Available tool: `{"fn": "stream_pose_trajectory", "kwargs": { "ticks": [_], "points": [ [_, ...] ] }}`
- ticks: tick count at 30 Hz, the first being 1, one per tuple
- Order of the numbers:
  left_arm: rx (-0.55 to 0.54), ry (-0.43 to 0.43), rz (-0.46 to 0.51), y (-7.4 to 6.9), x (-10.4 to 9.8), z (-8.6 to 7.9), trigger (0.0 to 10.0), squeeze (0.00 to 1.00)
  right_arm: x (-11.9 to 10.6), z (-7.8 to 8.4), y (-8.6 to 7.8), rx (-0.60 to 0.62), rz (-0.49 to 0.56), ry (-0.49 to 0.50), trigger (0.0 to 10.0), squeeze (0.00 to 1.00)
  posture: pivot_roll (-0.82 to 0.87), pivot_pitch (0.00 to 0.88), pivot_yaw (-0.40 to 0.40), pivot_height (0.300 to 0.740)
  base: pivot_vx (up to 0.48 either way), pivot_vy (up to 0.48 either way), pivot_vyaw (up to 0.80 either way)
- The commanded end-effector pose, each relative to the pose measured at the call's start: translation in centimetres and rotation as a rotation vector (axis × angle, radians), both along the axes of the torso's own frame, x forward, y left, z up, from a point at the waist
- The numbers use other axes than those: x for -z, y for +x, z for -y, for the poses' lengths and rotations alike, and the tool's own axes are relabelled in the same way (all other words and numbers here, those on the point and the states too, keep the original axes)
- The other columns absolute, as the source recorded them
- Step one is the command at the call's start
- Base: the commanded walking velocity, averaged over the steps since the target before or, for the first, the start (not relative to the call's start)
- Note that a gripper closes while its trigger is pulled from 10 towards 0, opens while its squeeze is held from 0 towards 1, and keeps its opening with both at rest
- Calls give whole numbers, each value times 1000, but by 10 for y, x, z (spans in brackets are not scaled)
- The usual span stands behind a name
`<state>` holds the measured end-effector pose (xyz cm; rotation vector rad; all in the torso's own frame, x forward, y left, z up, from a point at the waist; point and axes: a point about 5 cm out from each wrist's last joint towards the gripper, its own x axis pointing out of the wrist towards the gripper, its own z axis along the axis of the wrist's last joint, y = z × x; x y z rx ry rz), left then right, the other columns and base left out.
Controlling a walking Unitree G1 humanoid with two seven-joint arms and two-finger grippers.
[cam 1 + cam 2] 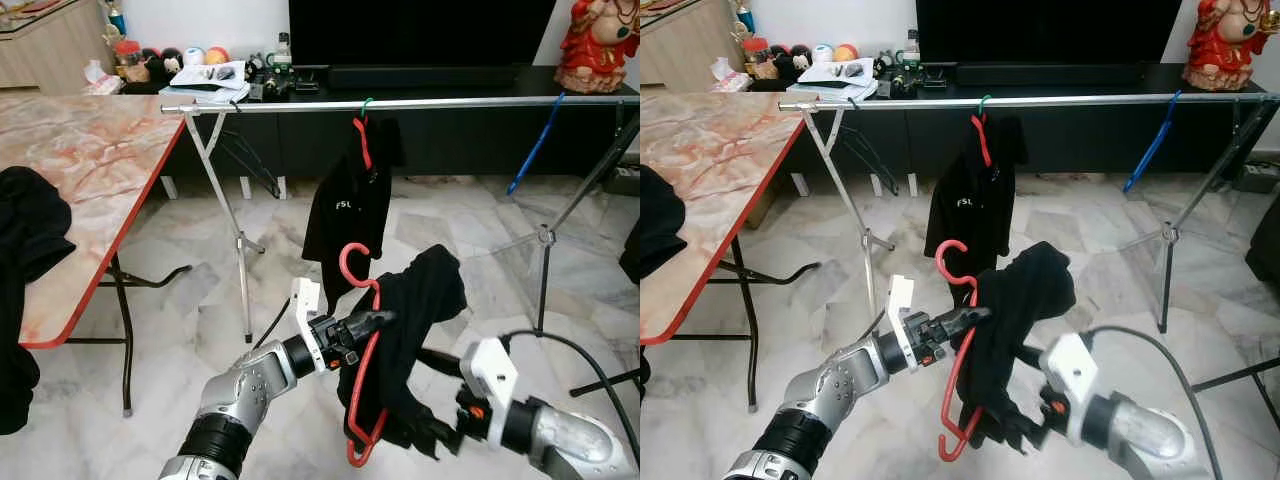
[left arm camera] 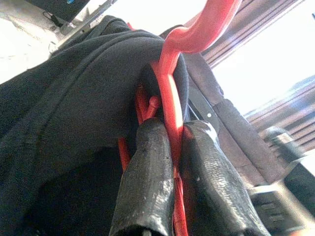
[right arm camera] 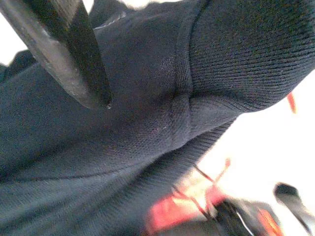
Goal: Hang hanger
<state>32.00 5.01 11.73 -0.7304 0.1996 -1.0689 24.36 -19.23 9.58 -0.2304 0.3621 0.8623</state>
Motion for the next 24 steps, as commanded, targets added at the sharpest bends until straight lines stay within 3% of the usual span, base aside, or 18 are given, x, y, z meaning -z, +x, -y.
{"fn": "stream_pose_trajectory", "kwargs": {
  "ticks": [1, 3, 7, 8, 9, 11, 13, 14, 15, 17, 19, 21, 22, 24],
  "points": [
    [-30, -42, 60, 6, -17, -4, 10000, 0, 20, 6, 0, 43, -47, -116, 10000, 0, -106, 89, 32, 740, 0, 0, 0],
    [-40, -42, 58, 6, -17, -5, 10000, 0, 28, 10, 1, 39, -43, -215, 10000, 0, -103, 86, 33, 740, 0, 0, 0],
    [-46, -45, 56, 7, -18, -6, 10000, 0, 28, 5, -1, 1, -40, -175, 10000, 0, -103, 86, 33, 740, 0, 0, 0],
    [-47, -46, 56, 7, -18, -7, 10000, 0, 13, -10, -8, -73, -48, 39, 10000, 0, -103, 86, 33, 740, 0, 0, 0],
    [-48, -46, 57, 7, -19, -8, 10000, 0, 0, -19, -15, -144, -42, 187, 10000, 0, -93, 83, 38, 740, 0, 0, 0],
    [-48, -46, 57, 7, -19, -8, 10000, 0, -2, -20, -16, -156, -39, 206, 10000, 0, -93, 84, 39, 740, 0, 0, 0],
    [-53, -40, 56, 8, -18, -10, 10000, 0, 7, 7, 24, 209, 140, -29, 10000, 0, -98, 87, 41, 740, 0, 0, 0],
    [-53, -40, 56, 8, -18, -10, 10000, 0, 7, 7, 24, 209, 140, -29, 10000, 0, -98, 87, 41, 740, 0, 0, 0],
    [-53, -38, 54, 7, -18, -10, 10000, 0, 14, 19, 31, 302, 135, -100, 10000, 0, -99, 88, 44, 740, 0, 0, 0],
    [-49, -34, 53, 7, -17, -9, 10000, 0, 12, 26, 36, 370, 149, -81, 10000, 0, -96, 89, 43, 740, 0, 0, 0],
    [-46, -33, 52, 6, -16, -8, 10000, 0, -1, 11, 32, 307, 143, 114, 10000, 0, -89, 87, 44, 740, 0, 0, 0],
    [-44, -32, 53, 5, -17, -8, 10000, 0, -9, -3, 22, 180, 115, 224, 10000, 0, -92, 86, 43, 740, 0, 0, 0],
    [-44, -32, 53, 5, -17, -8, 10000, 0, -9, -3, 22, 180, 115, 224, 10000, 0, -92, 86, 43, 740, 0, 0, 0],
    [-43, -32, 52, 5, -17, -8, 10000, 0, -6, -15, 11, 51, 74, 251, 10000, 0, -91, 86, 44, 740, 0, 0, 0]
  ]
}}
